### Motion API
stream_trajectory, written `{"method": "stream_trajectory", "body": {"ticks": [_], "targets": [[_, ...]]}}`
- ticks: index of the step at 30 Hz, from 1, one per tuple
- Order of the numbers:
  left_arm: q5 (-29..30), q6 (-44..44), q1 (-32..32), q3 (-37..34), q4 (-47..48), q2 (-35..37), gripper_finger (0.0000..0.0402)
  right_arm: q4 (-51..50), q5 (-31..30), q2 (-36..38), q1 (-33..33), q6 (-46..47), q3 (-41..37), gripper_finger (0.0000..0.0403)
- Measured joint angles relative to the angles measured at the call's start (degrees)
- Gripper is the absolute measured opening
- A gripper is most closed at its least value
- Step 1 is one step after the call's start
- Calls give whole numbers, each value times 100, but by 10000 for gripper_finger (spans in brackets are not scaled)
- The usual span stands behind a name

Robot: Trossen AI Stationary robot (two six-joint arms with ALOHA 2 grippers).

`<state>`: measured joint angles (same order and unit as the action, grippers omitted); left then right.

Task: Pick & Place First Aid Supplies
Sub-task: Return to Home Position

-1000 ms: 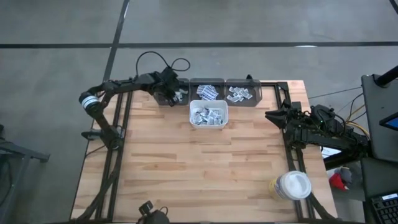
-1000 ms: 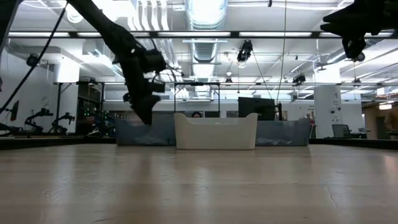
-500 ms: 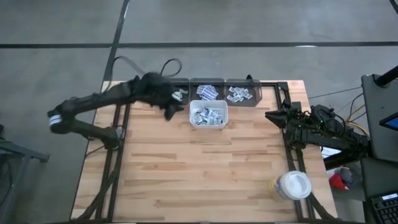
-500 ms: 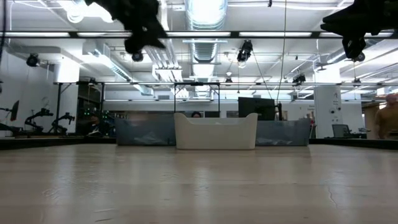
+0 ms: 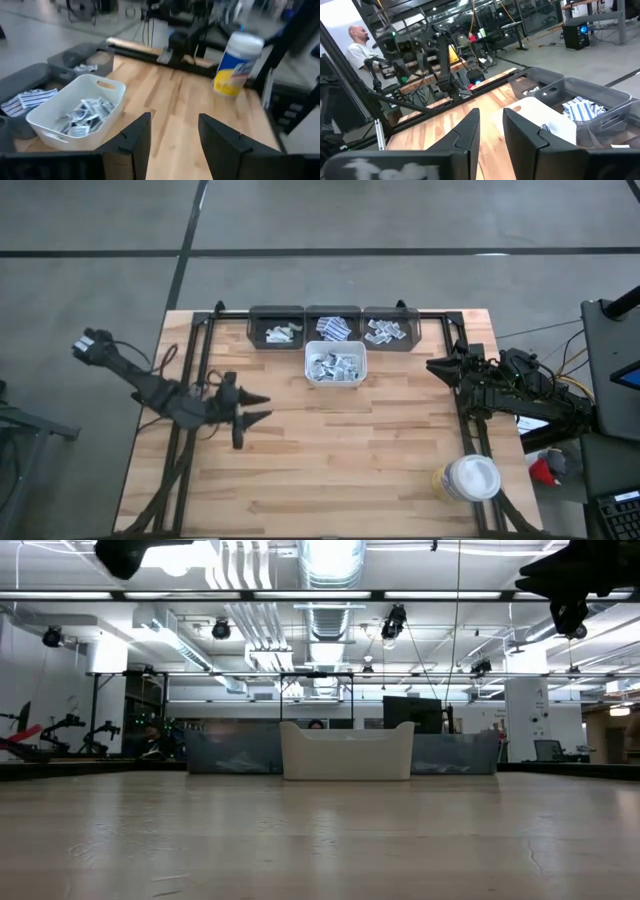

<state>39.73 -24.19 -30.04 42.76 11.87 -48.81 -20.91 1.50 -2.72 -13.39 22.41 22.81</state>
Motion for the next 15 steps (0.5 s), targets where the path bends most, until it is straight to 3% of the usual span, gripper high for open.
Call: {"method": "stream_trajectory", "body": {"ticks": [3, 8, 15], "targets": [[408, -140, -419, -646, -785, 148, 161, -5, 118, 0, -2, 8, -1, 86], [358, -150, -218, -1514, -1722, 437, 161, 16, 495, 0, 1, 15, -1, 89], [-1483, 182, 1134, -1952, -1739, 1218, 161, 16, 808, 31, 1, 135, 0, 77]]}}
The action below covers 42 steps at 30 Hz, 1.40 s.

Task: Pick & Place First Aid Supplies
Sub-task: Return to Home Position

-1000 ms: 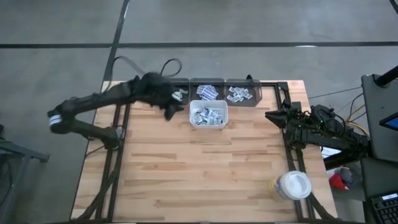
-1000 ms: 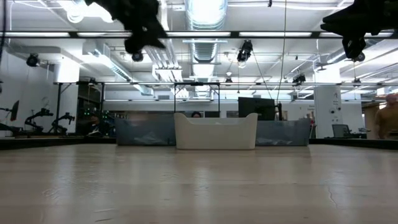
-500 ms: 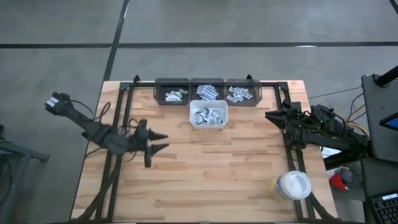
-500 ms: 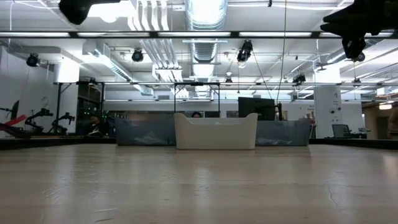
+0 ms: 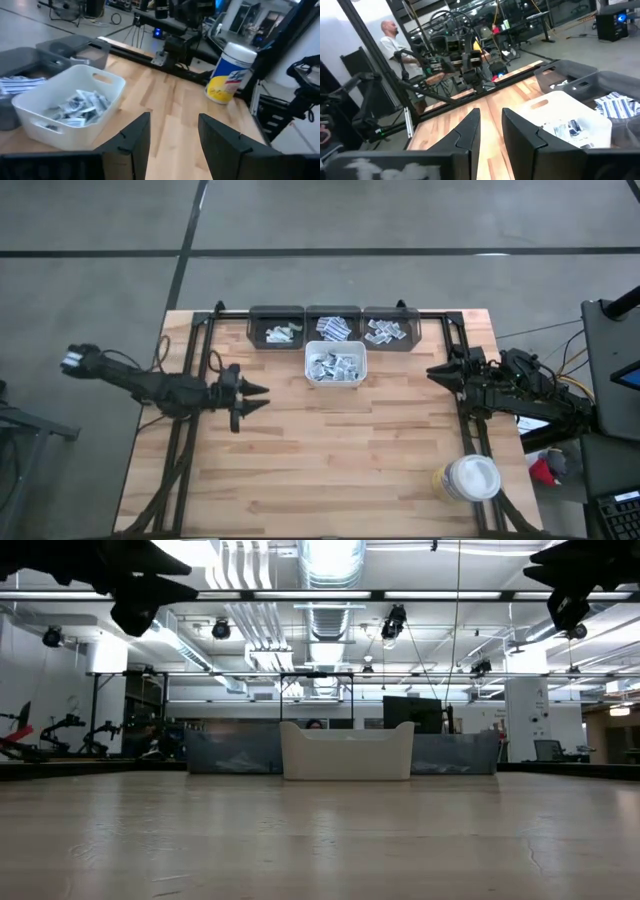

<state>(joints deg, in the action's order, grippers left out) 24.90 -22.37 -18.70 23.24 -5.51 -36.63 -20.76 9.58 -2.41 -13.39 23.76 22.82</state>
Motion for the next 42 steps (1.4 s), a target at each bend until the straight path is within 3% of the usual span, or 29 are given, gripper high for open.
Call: {"method": "stream_trajectory", "body": {"ticks": [3, 7, 15, 22, 29, 37, 42], "targets": [[-346, 190, 384, -18, 517, 454, 161, -2, -2, 116, 0, 13, -1, 71], [1, 276, 397, -159, 1053, 1171, 161, 19, -5, 235, 1, -4, 21, 68], [-143, 461, 276, -1154, 692, 2707, 161, 95, -8, 235, 2, 176, -269, 81], [-85, 858, 274, -1753, 833, 3585, 161, 778, -62, 192, 2, -41, -856, 89], [179, 959, 280, -2038, 894, 3590, 161, 1523, -103, 235, -2, -245, -1214, 79], [371, 1174, 285, -2043, 908, 3520, 161, 405, -510, 231, -2, -523, -772, 66], [370, 1142, 285, -2045, 918, 3446, 161, 352, -531, 233, -2, -733, -816, 68]]}}
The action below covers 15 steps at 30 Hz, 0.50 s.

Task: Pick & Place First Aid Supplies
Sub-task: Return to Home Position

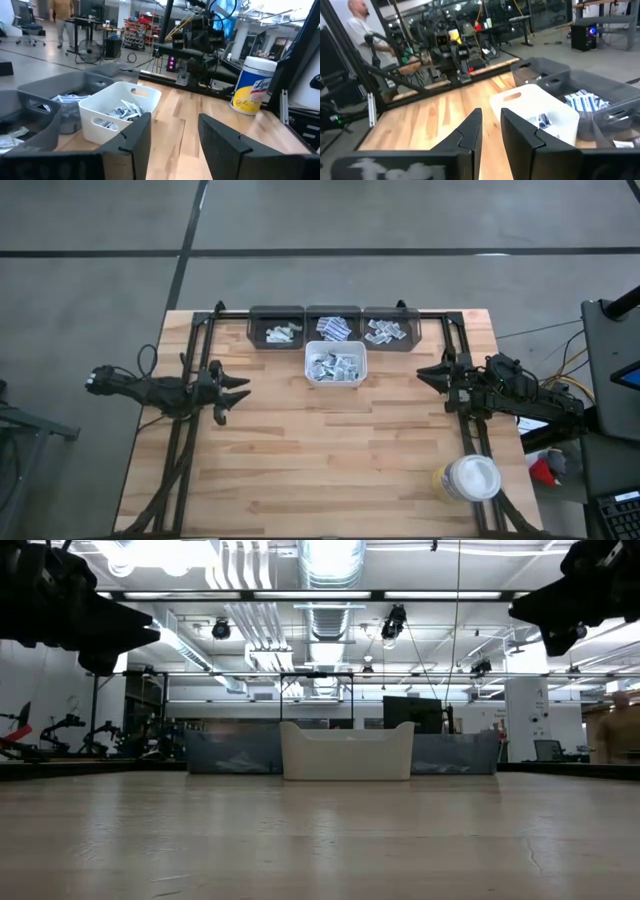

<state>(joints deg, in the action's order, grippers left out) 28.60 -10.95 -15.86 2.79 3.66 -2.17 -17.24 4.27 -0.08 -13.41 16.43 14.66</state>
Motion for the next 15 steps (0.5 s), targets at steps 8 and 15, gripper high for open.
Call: {"method": "stream_trajectory", "body": {"ticks": [8, 15], "targets": [[0, -222, -2, -7, 17, -20, 161, 378, 4, 1, 2, -195, -207, 82], [0, -226, -2, -9, 20, -20, 161, 387, 4, -4, 0, -103, -304, 89]]}}
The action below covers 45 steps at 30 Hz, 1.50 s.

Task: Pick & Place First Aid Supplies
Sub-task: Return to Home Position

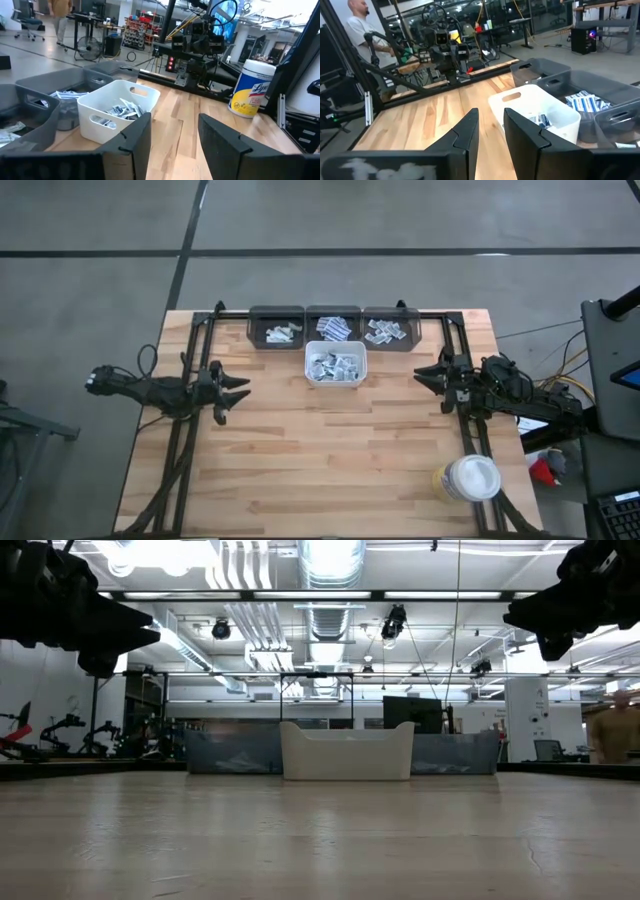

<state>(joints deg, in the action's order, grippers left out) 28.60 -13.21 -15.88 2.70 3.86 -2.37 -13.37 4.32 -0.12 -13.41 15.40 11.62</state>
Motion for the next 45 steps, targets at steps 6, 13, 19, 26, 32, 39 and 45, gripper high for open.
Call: {"method": "stream_trajectory", "body": {"ticks": [6, 13, 19, 26, 32, 39, 45], "targets": [[0, -3, -4, -6, 0, 0, 161, 2, 2, 0, 0, 0, -4, 82], [0, -7, -2, 0, 0, -2, 161, 4, 4, 0, 0, 2, -4, 68], [0, -7, -2, 0, 0, -2, 161, 7, 7, -2, 0, 2, -4, 66], [-2, -7, -2, 0, 0, -2, 161, 9, 7, -2, 0, 2, -4, 79], [-2, -7, -2, -2, 0, -2, 161, 9, 9, -2, 0, 2, -4, 87], [-2, -7, 2, -2, 0, -2, 161, 9, 9, -2, 0, 2, -4, 86], [-2, -7, 2, -2, 0, -2, 161, 7, 9, -2, 0, 2, -4, 73]]}}
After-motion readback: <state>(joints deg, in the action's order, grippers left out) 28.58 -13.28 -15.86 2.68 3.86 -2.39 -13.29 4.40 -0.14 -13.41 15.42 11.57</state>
